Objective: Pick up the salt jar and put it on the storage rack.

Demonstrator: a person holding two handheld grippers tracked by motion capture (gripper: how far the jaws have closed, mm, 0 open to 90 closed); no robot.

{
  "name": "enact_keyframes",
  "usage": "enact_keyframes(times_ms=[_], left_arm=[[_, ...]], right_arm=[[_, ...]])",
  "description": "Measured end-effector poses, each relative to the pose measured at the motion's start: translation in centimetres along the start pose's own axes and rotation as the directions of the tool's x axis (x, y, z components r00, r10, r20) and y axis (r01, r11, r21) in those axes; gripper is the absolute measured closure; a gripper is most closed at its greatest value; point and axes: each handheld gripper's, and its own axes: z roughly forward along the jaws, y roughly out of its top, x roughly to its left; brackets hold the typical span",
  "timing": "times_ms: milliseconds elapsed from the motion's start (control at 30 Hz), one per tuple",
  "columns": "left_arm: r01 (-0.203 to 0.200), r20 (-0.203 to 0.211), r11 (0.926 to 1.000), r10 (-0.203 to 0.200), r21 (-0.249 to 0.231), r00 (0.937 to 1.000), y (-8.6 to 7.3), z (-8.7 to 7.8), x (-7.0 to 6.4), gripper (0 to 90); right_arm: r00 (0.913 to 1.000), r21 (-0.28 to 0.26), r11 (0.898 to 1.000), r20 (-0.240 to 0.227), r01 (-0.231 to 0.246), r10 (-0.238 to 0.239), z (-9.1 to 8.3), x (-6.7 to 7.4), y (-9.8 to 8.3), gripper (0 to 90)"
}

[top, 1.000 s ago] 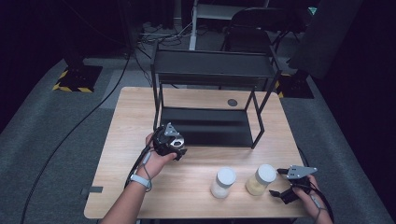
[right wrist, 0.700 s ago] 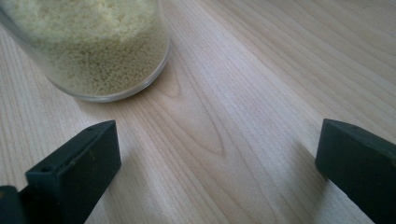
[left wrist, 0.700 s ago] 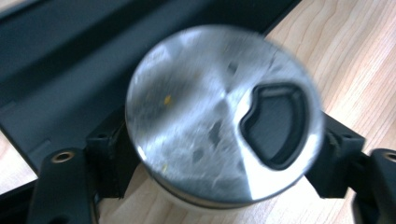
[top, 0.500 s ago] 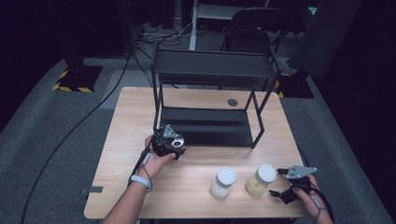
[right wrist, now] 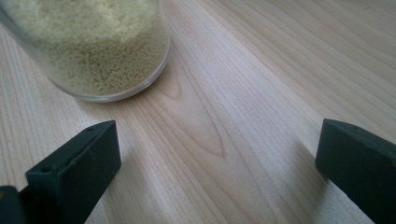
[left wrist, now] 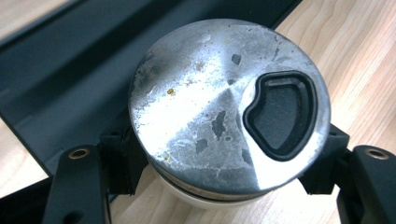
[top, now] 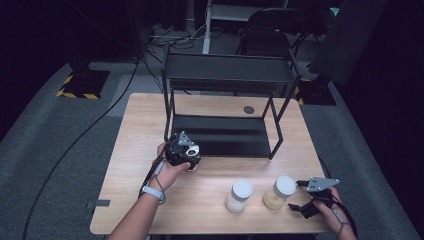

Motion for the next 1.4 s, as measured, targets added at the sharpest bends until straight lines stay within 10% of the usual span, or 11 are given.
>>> enact_keyframes(times_ms=[633, 1400], left_arm=[[-0.031, -0.033, 0.9995, 0.03, -0.009, 0.999, 5.0, -1.8, -0.3, 30.1], [0.005, -0.059, 0.9996, -0.003, 0.028, 0.9982, 7.5, 3.2, 1.1, 30.1]], right_arm=[[1.0, 0.0, 1.0, 0.0, 0.0, 0.0, 0.0, 0.0, 0.0, 0.0], [1.0, 0.0, 1.0, 0.0, 0.0, 0.0, 0.0, 0.0, 0.0, 0.0]])
